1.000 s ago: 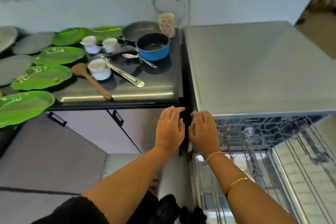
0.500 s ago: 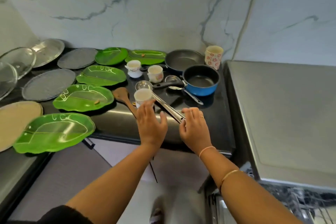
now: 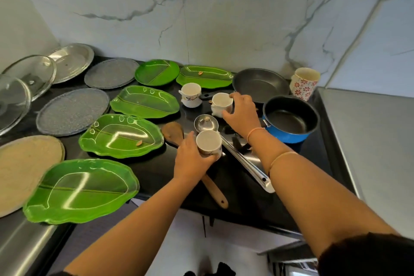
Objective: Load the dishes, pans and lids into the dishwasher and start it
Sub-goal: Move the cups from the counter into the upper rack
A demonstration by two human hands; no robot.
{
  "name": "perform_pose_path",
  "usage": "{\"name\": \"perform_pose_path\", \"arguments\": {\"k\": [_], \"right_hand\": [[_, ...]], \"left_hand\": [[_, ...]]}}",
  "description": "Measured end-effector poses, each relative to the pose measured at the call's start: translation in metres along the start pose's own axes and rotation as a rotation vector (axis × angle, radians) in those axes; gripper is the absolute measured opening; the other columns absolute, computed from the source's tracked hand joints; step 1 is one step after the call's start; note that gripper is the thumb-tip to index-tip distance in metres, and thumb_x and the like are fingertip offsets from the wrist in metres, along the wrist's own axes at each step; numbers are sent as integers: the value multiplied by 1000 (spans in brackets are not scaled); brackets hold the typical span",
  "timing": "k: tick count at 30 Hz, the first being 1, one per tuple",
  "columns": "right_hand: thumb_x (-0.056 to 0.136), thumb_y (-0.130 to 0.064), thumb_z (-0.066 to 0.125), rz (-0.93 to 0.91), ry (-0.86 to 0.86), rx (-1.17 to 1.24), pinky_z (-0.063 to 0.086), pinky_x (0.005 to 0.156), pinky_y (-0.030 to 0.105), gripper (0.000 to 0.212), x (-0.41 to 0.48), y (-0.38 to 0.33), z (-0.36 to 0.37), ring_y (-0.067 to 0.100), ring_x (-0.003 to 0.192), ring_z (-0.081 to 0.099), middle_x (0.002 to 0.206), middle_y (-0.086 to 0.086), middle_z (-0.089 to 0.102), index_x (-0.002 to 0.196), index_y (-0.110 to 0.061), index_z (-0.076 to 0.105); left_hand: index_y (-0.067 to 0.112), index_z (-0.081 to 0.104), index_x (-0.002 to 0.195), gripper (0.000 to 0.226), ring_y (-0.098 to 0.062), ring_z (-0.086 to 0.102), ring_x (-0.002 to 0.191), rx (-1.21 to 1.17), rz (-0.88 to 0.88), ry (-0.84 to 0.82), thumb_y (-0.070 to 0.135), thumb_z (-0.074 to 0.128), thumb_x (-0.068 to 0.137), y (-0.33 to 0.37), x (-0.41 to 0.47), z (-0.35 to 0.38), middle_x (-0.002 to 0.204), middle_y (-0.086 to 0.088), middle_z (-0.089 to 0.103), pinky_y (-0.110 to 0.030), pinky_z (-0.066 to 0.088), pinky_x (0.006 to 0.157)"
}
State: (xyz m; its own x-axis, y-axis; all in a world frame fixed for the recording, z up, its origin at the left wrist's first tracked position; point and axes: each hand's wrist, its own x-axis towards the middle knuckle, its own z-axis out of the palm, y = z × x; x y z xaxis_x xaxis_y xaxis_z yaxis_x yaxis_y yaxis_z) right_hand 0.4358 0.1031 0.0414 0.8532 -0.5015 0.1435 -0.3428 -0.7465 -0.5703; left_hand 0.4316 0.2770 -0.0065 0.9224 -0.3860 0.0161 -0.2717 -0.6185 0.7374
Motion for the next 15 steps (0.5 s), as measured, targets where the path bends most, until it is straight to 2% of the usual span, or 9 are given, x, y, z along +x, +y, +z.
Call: {"name": "perform_pose_path", "arguments": {"k": [2, 5, 10, 15], "right_hand": [[90, -29, 52, 48, -132, -124, 37, 99, 42, 50, 15, 2, 6, 37, 119, 41, 131, 20, 40, 137, -17, 41], [93, -30, 45, 59, -220, -283, 41, 92, 42, 42, 25, 2, 16, 39, 114, 47, 124, 21, 48, 132, -16, 45], [94, -23, 48, 78, -155, -260, 46, 82, 38, 25, 32, -1, 24, 33, 102, 57, 109, 16, 62, 110, -7, 58], [97, -26, 47, -31, 4, -172, 47, 79, 39, 24, 25, 1, 15, 30, 95, 59, 101, 14, 64, 104, -7, 60]], "left_hand": [[21, 51, 115, 65, -18, 52, 109, 13, 44, -9, 46, 78, 62, -3, 5, 0, 113, 2, 58, -35, 45, 88], [24, 55, 114, 65, -14, 53, 106, 34, 78, -27, 49, 78, 59, -4, 10, 1, 110, 7, 60, -31, 46, 86], [24, 55, 115, 67, -14, 52, 107, 17, 38, -27, 51, 78, 58, -7, 11, 2, 110, 7, 58, -33, 47, 87], [21, 50, 117, 67, -13, 48, 110, -32, 14, 38, 44, 81, 62, -4, 4, -1, 113, 6, 54, -30, 45, 91]]}}
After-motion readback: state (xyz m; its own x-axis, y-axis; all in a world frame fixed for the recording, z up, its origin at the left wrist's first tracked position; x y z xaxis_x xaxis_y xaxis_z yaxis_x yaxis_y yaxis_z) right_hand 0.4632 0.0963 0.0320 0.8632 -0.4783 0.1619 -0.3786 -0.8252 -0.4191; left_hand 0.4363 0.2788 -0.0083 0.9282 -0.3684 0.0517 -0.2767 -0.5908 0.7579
